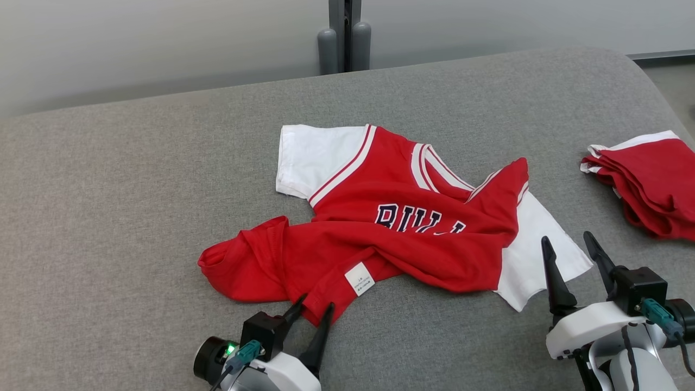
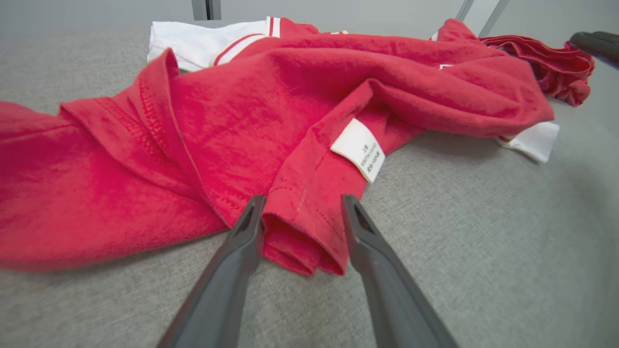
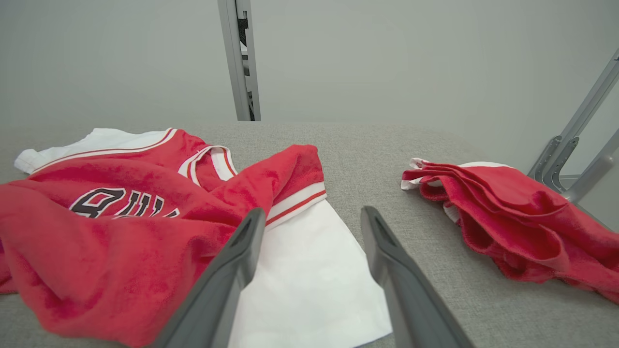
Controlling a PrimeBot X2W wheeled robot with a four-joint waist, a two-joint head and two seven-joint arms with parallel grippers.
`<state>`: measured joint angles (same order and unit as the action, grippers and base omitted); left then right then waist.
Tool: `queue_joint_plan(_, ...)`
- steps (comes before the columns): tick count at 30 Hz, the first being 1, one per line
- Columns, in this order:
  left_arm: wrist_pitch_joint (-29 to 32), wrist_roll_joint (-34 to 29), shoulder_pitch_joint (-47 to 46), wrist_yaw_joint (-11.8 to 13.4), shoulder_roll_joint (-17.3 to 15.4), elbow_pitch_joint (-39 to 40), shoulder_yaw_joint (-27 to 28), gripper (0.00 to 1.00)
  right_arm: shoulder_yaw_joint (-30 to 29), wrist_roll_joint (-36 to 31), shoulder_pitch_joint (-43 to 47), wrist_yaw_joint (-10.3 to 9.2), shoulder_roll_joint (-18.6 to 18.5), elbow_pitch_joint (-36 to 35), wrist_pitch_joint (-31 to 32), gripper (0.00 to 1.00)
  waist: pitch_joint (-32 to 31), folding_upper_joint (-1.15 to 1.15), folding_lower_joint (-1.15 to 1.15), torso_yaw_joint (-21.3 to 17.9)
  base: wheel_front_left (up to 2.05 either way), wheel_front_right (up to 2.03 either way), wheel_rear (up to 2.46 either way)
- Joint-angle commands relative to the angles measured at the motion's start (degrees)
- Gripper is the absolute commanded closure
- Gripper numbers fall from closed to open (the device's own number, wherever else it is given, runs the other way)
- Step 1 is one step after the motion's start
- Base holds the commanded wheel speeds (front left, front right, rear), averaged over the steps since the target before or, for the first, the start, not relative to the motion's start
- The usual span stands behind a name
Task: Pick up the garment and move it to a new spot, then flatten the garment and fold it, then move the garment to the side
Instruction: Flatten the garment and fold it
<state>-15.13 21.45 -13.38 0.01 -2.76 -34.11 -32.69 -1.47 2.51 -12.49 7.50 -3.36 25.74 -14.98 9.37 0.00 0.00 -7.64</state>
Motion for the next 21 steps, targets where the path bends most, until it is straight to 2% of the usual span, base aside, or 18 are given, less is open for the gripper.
queue_joint_plan(1, 0.01, 0.23, -0.96, 0.14, -0.27, -0.52, -0.13, 0.90, -0.29, 0.15, -0.64, -0.02, -0.14, 0.41, -0.25, 0.00, 0.17, 0.00, 0.00, -0.06, 0.00, 0.00, 0.00)
queue_joint_plan(2, 0.01, 0.23, -0.96, 0.14, -0.27, -0.52, -0.13, 0.90, -0.29, 0.15, -0.64, -0.02, -0.14, 0.41, -0.25, 0.00, 0.17, 0.00, 0.00, -0.06, 0.00, 0.00, 0.00)
queue_joint_plan(3, 0.02, 0.19, -1.15, 0.28, -0.29, -0.78, -0.19, 1.00, -0.46, 0.17, -0.61, -0.01, -0.15, 0.76, -0.25, 0.00, 0.21, 0.00, 0.00, -0.06, 0.00, 0.00, 0.00)
queue_joint_plan(9, 0.02, -0.81, -1.82, 0.88, -0.29, 0.25, 0.85, 1.00, -2.72, 0.47, -0.79, -0.02, -0.62, 4.32, -0.25, 0.00, 0.95, 0.00, 0.00, 0.56, 0.00, 0.00, 0.00)
queue_joint_plan(15, 0.02, -2.60, -2.23, 0.34, -0.28, 0.97, 2.44, 1.00, -6.96, 0.54, -3.07, -0.02, -1.35, 10.00, -0.25, 0.00, 2.32, 0.00, 0.00, 1.69, 0.00, 0.00, 0.00)
queue_joint_plan(21, 0.02, -3.68, -2.48, -0.29, -0.30, 1.13, 3.17, 1.00, -9.87, 0.48, -6.19, -0.02, -1.51, 18.06, -0.25, 0.00, 3.44, 0.00, 0.00, 2.34, 0.00, 0.00, 0.00)
